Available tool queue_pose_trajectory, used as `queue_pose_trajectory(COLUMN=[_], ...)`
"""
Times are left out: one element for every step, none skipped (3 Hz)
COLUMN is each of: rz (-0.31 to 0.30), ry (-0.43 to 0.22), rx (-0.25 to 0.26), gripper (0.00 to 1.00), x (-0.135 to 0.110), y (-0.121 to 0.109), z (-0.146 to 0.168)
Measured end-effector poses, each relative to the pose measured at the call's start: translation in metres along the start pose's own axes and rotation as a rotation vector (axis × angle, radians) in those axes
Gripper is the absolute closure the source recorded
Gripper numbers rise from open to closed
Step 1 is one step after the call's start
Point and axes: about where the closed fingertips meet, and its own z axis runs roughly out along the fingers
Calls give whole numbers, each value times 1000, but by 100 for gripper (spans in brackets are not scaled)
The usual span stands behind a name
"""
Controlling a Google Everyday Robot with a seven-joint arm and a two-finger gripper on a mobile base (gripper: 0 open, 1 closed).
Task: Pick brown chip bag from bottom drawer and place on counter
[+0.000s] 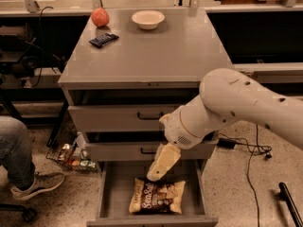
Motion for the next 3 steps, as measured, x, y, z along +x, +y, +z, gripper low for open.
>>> queue_pose_trajectory(rz=[6, 93, 93], ry=[5, -25, -25], rx=[-26, -80, -80], gripper=[0, 0, 0], x=[31, 75, 75], y=[5, 6, 6], z=[44, 111, 111])
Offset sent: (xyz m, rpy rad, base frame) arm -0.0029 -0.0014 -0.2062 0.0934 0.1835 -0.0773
